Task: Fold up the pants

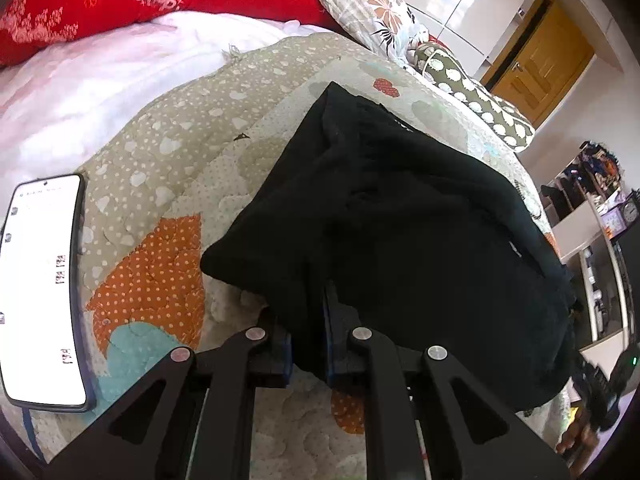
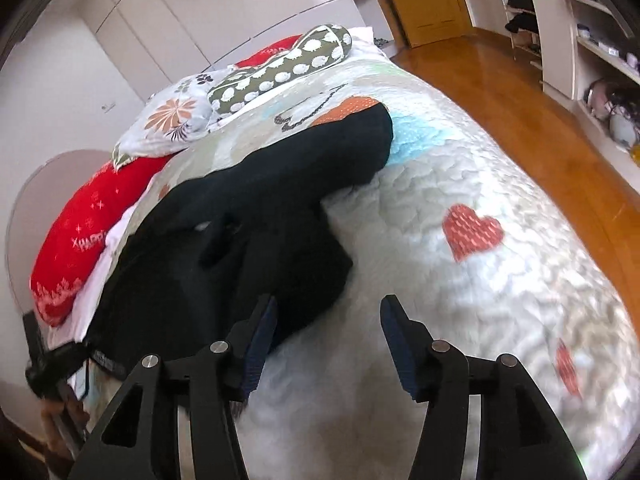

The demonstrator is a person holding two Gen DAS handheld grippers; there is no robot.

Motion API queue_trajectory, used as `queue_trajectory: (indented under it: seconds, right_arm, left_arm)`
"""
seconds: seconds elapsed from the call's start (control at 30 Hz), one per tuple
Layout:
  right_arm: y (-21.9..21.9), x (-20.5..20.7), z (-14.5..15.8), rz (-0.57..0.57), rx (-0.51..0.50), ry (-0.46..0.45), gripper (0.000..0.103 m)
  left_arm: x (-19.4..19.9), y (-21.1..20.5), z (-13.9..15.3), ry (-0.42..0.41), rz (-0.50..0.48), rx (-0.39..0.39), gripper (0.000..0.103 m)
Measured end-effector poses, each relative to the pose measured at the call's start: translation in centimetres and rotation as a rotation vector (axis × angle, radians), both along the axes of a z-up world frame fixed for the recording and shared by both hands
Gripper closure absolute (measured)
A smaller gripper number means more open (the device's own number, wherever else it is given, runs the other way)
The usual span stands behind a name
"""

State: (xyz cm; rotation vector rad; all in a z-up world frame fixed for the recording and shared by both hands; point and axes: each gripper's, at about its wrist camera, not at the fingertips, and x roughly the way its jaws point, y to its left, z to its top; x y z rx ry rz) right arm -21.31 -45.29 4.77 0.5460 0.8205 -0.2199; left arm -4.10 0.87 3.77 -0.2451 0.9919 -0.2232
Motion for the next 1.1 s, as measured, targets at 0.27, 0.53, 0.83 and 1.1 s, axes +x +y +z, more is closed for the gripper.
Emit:
queue_trajectory:
  seconds: [0.27,0.53,0.83,1.1]
  right_arm:
    - [0.1,2.0,-0.1,0.044,-0.018,-0.052,0.091]
    - [-1.8,-6.4,2.8,-0.021,-0.126,-0.005,0.095]
    - [-2.6,-6.3,2.7,-0.126,-0.229,0.092,0.066]
    - [3.0,-1.8,3.9,0.138,-0.172,-0.014,0.061]
  left_arm:
    - [-0.2,0.5,0.0,0.014,0.005,-0.014,0.093]
    - [-1.0,0.7,-0.5,0.024,-0.001,-0.004,0.093]
    - [-2.5,1.9,0.7,0.025,0.019,0.029,0.081]
    - [-3.2,0.7,3.7,-0.086,0.007,0.068,0.050]
